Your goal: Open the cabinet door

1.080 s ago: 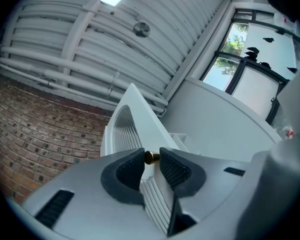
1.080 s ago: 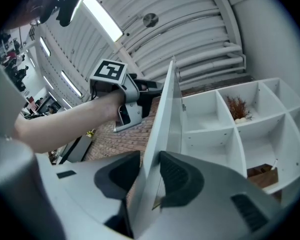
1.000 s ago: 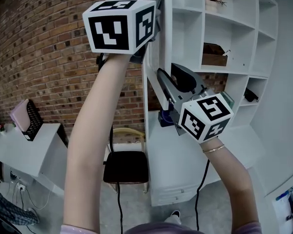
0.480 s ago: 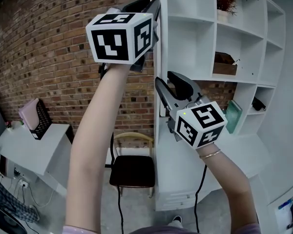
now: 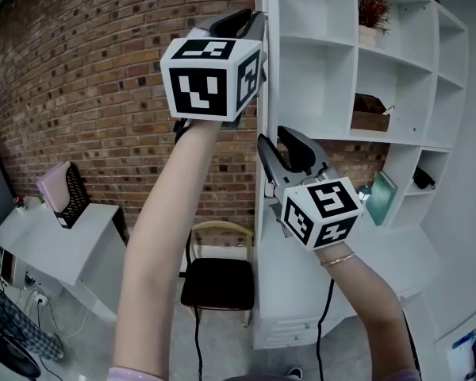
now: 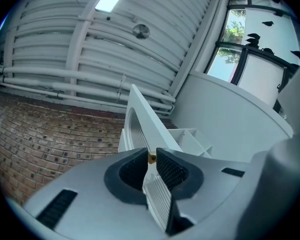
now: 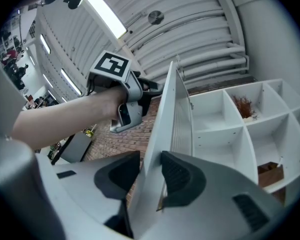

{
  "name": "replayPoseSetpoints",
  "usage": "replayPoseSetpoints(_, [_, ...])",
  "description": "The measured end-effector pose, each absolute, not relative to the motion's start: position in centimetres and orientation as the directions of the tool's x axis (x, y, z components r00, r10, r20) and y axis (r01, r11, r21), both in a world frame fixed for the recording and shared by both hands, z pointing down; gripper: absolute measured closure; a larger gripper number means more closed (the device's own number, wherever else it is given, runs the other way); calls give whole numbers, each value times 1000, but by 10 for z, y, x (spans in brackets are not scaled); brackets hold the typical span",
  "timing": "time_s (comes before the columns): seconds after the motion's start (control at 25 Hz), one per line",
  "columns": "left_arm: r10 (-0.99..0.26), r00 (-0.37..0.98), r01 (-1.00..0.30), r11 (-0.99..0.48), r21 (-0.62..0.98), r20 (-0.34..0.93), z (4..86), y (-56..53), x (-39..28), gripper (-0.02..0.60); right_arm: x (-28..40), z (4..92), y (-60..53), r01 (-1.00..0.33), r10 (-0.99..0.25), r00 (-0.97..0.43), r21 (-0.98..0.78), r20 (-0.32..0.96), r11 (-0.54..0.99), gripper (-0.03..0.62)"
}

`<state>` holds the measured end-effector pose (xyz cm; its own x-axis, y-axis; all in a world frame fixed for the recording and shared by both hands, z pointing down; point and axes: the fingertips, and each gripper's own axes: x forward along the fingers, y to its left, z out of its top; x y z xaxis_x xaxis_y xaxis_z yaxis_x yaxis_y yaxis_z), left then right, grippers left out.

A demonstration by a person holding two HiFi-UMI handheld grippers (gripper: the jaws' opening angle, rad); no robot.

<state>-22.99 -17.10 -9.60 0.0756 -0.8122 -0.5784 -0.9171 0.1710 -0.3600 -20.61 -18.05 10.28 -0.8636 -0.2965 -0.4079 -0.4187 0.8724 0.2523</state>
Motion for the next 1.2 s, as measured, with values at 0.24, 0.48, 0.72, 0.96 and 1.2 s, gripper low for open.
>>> replayPoseSetpoints(0.24, [-805, 62, -939, 154, -308, -590, -81, -165, -234, 528, -199, 101, -180, -381, -266, -883, 259, -387, 888, 464])
replayPoseSetpoints(0.48, [-821, 20, -949, 165, -270, -571, -44, -169, -235, 537, -180, 108, -182, -342, -236, -898, 254, -371, 905, 479])
replayPoseSetpoints(0.72, [-851, -37, -948, 196, -252, -524, 15, -168, -242, 543, -166, 135, -192, -324, -237, -910, 227, -339, 918, 479])
replayPoseSetpoints(0.96, [-897, -88, -952, 204, -229, -434, 96, -173, -246, 555, -160, 170, -200, -311, -254, -922, 169, -293, 935, 482])
replayPoseSetpoints(1.2, [-925, -143, -964, 210, -161, -351, 173, -177, -248, 563, -144, 216, -215, -319, -287, -927, 107, -240, 942, 493])
